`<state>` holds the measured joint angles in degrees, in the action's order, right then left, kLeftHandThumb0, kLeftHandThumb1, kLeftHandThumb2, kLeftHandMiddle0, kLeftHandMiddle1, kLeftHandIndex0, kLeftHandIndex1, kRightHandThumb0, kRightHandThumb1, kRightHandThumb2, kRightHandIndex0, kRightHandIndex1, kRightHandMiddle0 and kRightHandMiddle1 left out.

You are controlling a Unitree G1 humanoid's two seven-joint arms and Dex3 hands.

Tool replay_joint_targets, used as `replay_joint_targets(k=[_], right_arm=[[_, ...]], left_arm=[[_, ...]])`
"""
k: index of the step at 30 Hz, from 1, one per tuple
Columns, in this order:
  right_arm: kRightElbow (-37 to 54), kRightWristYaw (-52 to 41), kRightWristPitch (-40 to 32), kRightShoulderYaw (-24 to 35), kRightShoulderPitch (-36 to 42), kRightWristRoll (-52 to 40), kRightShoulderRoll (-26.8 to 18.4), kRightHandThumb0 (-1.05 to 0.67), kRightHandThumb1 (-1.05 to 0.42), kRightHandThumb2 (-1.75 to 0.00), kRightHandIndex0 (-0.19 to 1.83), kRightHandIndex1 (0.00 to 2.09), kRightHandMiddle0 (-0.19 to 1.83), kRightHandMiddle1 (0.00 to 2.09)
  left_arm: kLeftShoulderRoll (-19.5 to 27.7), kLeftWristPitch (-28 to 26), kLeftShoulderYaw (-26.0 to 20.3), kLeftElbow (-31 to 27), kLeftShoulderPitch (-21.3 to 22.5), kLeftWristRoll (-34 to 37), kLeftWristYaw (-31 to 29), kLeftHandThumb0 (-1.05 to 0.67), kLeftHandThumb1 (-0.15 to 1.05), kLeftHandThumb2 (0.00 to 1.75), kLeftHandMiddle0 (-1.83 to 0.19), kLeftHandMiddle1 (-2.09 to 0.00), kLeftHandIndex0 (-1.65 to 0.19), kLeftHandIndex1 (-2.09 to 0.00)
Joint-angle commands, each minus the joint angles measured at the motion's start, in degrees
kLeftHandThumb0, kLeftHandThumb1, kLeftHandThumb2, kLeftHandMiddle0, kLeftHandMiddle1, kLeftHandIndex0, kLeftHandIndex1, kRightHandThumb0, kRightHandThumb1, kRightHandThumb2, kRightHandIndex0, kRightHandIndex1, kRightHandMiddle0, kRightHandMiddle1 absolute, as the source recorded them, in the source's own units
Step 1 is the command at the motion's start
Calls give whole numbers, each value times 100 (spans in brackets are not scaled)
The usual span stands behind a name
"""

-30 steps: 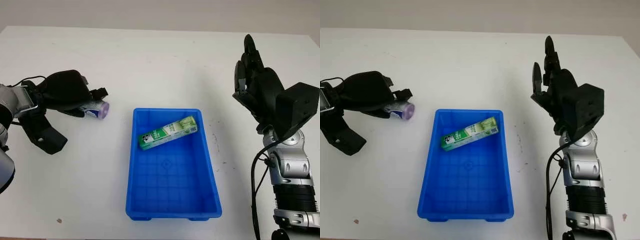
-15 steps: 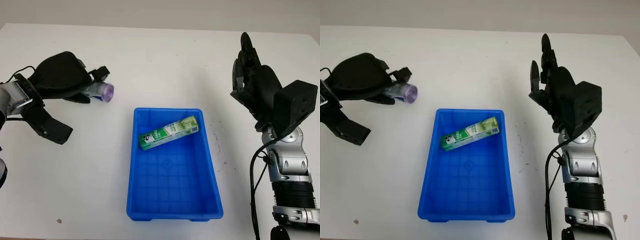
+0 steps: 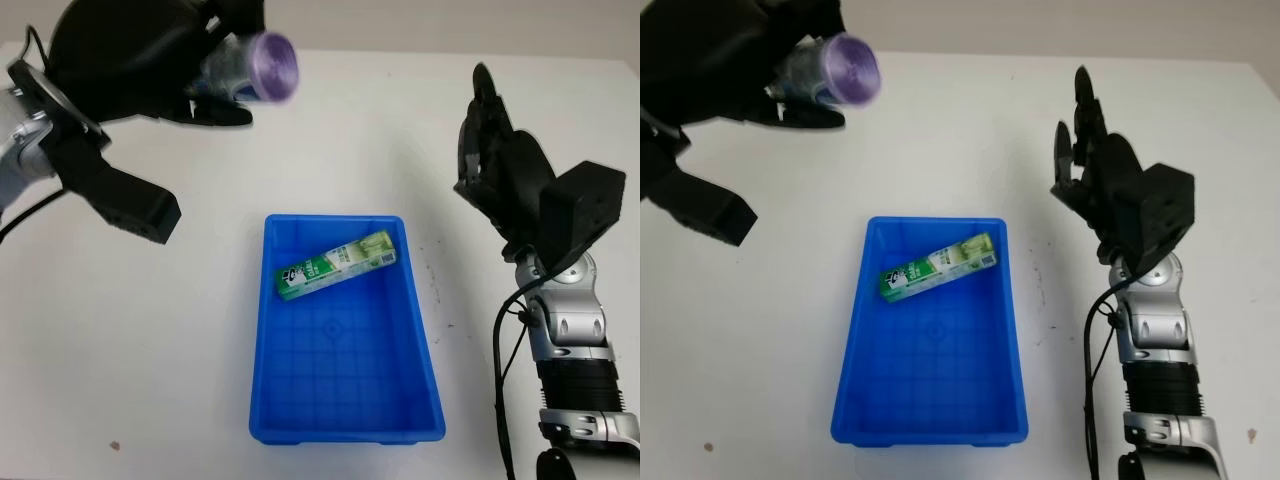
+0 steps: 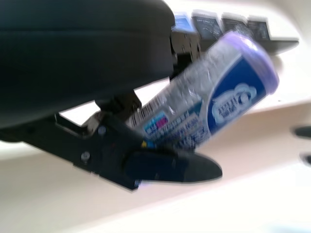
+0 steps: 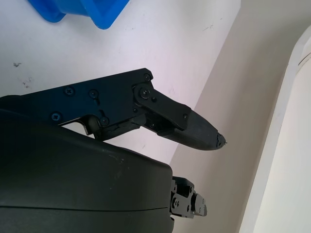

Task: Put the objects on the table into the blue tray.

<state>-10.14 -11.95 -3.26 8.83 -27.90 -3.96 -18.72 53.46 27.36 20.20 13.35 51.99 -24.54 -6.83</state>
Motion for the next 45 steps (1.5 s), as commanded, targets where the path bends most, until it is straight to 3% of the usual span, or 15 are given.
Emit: replay_joint_targets(k=[1, 4, 8, 12, 15, 17, 18, 19, 24, 28, 30, 33, 35, 41, 45], right_arm=[[43, 45, -39, 13, -70, -39, 34, -57, -105, -83, -19, 0, -19, 0], [36, 41, 8, -1, -62, -35, 32, -58, -105, -83, -19, 0, -19, 0], [42, 64, 121, 5, -76, -48, 57, -57, -105, -84, -19, 0, -19, 0], [3, 58, 216, 2, -90, -62, 54, -55, -105, -85, -19, 0, -19, 0], [4, 76, 227, 13, -86, -81, 65, -54, -105, -85, -19, 0, -19, 0], [32, 117, 202, -1, -79, -61, 81, -54, -105, -85, -19, 0, -19, 0], [53, 124, 174, -8, -72, -60, 81, -55, -105, -85, -19, 0, -19, 0], [70, 129, 154, -15, -66, -58, 81, -55, -105, -85, -19, 0, -19, 0], [51, 193, 170, -12, -47, -58, 123, -58, -105, -83, -19, 0, -19, 0], [60, 210, 187, -21, -23, -32, 118, -60, -105, -83, -19, 0, -19, 0], [114, 234, 142, -29, -3, 0, 104, -59, -105, -83, -19, 0, -19, 0], [142, 303, 107, -41, 5, 55, 116, -61, -105, -77, -19, 0, -19, 0], [134, 298, 105, -50, 4, 79, 104, -61, -105, -76, -19, 0, -19, 0], [110, 303, 122, -75, -10, 119, 84, -59, -105, -77, -19, 0, -19, 0], [107, 345, 107, -69, 7, 123, 97, -60, -105, -76, -19, 0, -19, 0]], left_arm=[[-70, -505, -306, -694, -254, 658, -854, -52, 105, 60, -106, -209, -50, -209], [-247, -1924, -546, -1613, -556, 1601, -2132, -55, 105, 59, -104, -209, -55, -209], [-253, -3180, -500, -2324, -553, 2165, -3570, -46, 105, 56, -115, -209, -65, -209], [-279, -3887, -409, -2692, -543, 2167, -4430, -46, 105, 51, -104, -209, -61, -209], [-427, -4624, -369, -2975, -670, 2290, -4791, -43, 105, 43, -103, -209, -69, -209], [-521, -5156, -352, -3184, -723, 2414, -4972, -41, 105, 41, -87, -209, -52, -209], [-576, -5392, -365, -3268, -746, 2503, -5039, -40, 105, 39, -58, -199, -27, -191], [-610, -5555, -379, -3328, -760, 2557, -5082, -39, 105, 38, -47, -191, -19, -178], [-689, -5879, -428, -3391, -760, 2852, -5312, -40, 105, 31, -31, -138, -2, -143], [-678, -6205, -400, -3449, -609, 3027, -5533, -41, 105, 20, -28, -33, -6, -57], [-713, -6530, -460, -3476, -562, 3233, -5608, -40, 105, 17, -25, -12, -7, -33], [-844, -7112, -672, -3544, -513, 3692, -5557, -40, 105, 12, 6, -2, 8, -9], [-972, -7476, -850, -3639, -484, 3984, -5400, -42, 104, 9, 12, -2, 11, -6], [-891, -7567, -972, -3552, -170, 4254, -5377, -52, 98, 5, 17, -4, 16, -4], [-986, -7668, -1442, -3031, 102, 4720, -5402, -58, 94, 4, 10, -8, 8, -8]])
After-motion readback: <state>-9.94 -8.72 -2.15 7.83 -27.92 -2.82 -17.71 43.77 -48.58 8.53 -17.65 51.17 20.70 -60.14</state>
